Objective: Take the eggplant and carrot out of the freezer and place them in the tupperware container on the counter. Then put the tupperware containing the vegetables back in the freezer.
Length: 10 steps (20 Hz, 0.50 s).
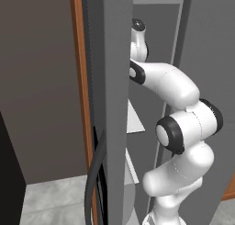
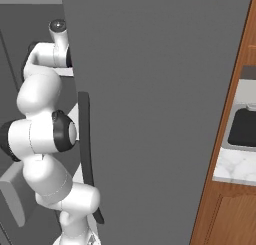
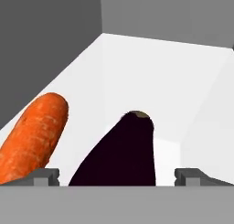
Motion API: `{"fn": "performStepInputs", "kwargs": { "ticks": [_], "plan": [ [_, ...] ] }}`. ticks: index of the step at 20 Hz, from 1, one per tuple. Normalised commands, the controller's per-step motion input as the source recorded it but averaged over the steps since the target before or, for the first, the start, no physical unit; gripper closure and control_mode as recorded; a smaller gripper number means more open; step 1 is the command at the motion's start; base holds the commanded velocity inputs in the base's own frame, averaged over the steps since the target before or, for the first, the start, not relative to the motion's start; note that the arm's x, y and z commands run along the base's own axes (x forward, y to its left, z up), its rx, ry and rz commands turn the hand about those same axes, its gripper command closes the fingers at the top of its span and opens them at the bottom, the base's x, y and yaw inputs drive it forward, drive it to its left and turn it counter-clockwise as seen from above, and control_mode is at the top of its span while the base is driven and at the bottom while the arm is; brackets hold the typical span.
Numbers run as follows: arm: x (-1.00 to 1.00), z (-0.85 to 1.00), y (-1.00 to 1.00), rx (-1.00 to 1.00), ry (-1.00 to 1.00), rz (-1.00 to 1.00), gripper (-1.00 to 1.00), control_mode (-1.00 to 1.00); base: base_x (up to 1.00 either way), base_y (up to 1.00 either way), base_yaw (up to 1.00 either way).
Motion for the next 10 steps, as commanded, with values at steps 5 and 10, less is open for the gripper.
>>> {"fn": "performStepInputs", "kwargs": {
  "ticks": [5,10],
  "plan": [
    [0.00,-0.25,0.01,0.00,0.04,0.00,-1.00,-1.00,0.00,0.00,0.00],
    [0.04,-0.42,0.03,0.00,0.07,0.00,1.00,-1.00,0.00,0.00,0.00]
  ]
}}
